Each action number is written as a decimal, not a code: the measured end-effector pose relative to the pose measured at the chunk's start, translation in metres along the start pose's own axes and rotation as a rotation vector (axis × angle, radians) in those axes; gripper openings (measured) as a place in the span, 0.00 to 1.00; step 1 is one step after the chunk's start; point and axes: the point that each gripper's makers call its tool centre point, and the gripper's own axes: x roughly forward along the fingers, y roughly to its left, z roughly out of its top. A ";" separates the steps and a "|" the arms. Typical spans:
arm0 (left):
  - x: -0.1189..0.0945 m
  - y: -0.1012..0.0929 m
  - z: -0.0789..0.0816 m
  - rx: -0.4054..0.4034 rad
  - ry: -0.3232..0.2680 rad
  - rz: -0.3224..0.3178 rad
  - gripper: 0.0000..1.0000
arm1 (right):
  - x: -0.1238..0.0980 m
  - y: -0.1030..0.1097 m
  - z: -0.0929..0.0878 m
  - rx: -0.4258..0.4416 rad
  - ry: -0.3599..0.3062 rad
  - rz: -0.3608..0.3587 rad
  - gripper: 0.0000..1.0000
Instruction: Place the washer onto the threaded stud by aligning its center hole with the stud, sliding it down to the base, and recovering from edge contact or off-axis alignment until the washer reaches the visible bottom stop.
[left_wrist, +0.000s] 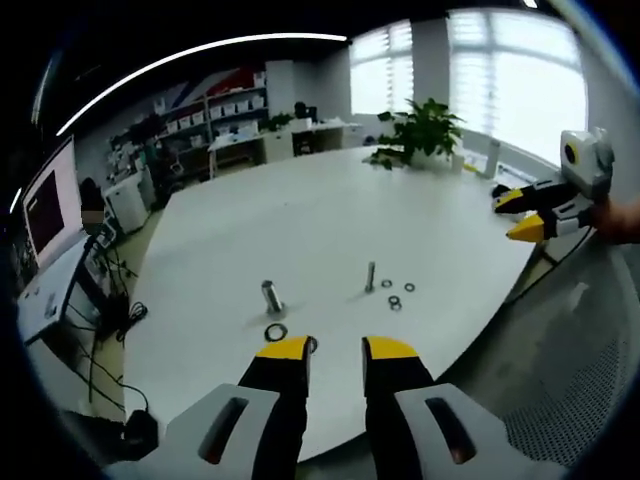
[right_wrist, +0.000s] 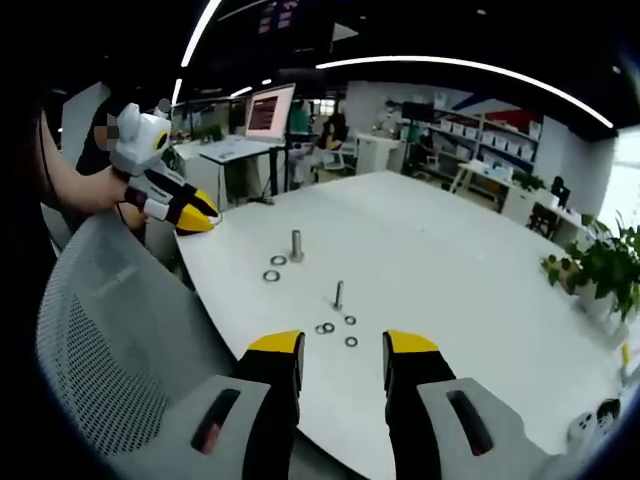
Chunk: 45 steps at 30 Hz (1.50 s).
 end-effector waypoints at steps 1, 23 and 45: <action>0.001 -0.001 -0.002 0.009 0.011 -0.002 0.19 | 0.000 -0.001 0.000 0.004 0.001 -0.002 0.33; 0.008 0.004 -0.003 0.040 0.069 0.012 0.24 | -0.003 -0.006 0.002 0.039 -0.018 -0.007 0.34; 0.045 0.021 -0.029 -0.020 0.245 -0.044 0.33 | -0.003 -0.006 0.000 0.041 -0.012 -0.009 0.34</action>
